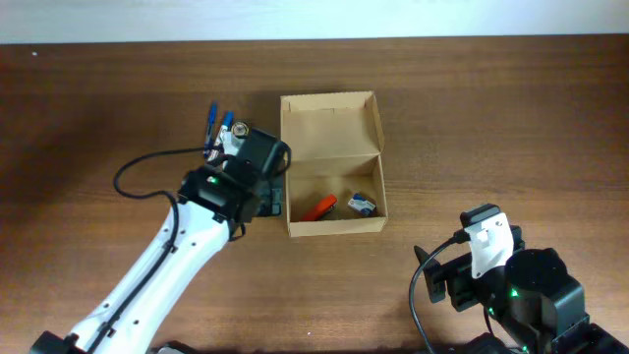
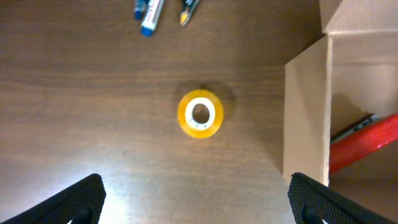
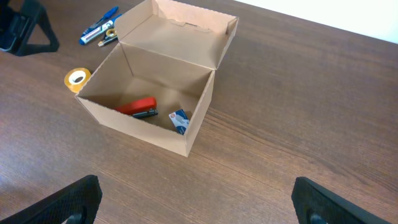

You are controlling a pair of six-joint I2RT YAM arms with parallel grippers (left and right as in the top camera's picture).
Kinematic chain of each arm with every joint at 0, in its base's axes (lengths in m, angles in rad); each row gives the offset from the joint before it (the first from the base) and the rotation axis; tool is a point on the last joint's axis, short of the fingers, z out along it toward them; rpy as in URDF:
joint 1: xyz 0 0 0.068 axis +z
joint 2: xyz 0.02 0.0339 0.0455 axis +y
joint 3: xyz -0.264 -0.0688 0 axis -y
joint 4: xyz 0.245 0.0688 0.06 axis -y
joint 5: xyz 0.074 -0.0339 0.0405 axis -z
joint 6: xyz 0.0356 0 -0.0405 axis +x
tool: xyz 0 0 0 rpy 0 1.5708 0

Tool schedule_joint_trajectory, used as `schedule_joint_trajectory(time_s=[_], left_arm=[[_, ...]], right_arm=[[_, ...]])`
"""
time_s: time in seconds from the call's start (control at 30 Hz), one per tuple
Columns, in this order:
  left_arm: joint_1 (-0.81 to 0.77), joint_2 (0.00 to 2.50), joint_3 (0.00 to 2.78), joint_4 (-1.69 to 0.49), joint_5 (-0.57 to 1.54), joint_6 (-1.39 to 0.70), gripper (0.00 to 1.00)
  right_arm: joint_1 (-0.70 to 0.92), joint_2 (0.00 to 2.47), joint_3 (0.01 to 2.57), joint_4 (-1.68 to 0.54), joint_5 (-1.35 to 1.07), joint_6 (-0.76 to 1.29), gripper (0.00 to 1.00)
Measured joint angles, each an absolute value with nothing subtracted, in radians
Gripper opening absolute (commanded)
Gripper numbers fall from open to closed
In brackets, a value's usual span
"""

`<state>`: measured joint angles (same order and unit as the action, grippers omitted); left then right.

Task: Pack container
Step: 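Move the left gripper back over the yellow tape roll, then lower the left gripper and grasp the yellow tape roll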

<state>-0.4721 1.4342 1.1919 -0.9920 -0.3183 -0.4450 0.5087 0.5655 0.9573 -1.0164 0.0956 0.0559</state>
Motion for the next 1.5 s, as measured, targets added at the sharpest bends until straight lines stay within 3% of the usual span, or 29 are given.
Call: schedule_joint_trajectory(time_s=[1.03,1.33,1.5], left_arm=[[-0.269,1.463,0.732,-0.3,-0.102,-0.281,0.98],[-0.269,1.579,0.731,-0.265,-0.056,-0.268,0.96],[-0.269,1.582,0.731,-0.269,-0.059,-0.263,0.89]], right_arm=[[0.509,0.566,0.957,-1.017,0.096,0.056,0.99],[0.509,0.566,0.957,-1.016,0.096,0.056,0.99],[0.509,0.566,0.957,-1.016,0.096,0.056,0.99]])
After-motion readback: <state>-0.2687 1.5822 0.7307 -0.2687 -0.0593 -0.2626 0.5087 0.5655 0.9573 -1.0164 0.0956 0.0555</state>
